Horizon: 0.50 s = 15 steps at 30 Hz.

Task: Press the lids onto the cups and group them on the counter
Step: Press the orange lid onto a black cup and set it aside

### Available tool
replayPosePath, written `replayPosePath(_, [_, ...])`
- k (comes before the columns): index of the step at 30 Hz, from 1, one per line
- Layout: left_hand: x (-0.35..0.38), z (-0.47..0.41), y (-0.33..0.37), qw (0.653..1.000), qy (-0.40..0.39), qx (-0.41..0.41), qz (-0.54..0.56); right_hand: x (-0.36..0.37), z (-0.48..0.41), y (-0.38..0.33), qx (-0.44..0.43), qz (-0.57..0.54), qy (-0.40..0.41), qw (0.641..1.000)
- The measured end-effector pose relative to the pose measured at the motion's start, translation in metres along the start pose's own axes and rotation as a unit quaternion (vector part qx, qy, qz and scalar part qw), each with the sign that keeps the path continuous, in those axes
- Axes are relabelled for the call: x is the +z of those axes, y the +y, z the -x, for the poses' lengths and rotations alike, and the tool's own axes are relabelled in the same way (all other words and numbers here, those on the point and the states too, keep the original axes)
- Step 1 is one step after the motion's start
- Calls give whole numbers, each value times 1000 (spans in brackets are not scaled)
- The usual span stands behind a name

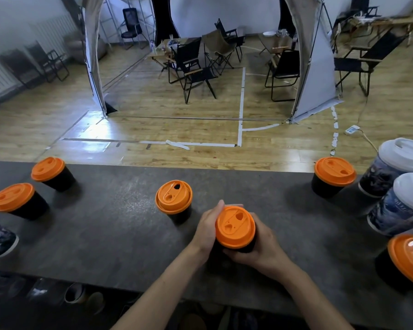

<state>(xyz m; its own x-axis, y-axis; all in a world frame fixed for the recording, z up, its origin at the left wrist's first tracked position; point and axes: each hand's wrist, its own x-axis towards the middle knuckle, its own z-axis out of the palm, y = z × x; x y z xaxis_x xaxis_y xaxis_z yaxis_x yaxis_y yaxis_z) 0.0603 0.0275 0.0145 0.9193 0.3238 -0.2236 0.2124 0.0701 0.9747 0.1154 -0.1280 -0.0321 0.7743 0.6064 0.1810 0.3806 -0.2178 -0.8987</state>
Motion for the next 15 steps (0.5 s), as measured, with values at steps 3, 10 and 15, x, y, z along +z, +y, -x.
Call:
replayPosePath(3, [-1, 0, 0, 1000, 4, 15, -2, 2, 0, -2, -7, 7, -7, 1000])
replayPosePath(10, [9, 1, -14, 995, 89, 22, 32, 4, 0, -1, 9, 13, 22, 1000])
replayPosePath(15, [1, -2, -10, 998, 50, 11, 24, 5, 0, -2, 0, 19, -3, 1000])
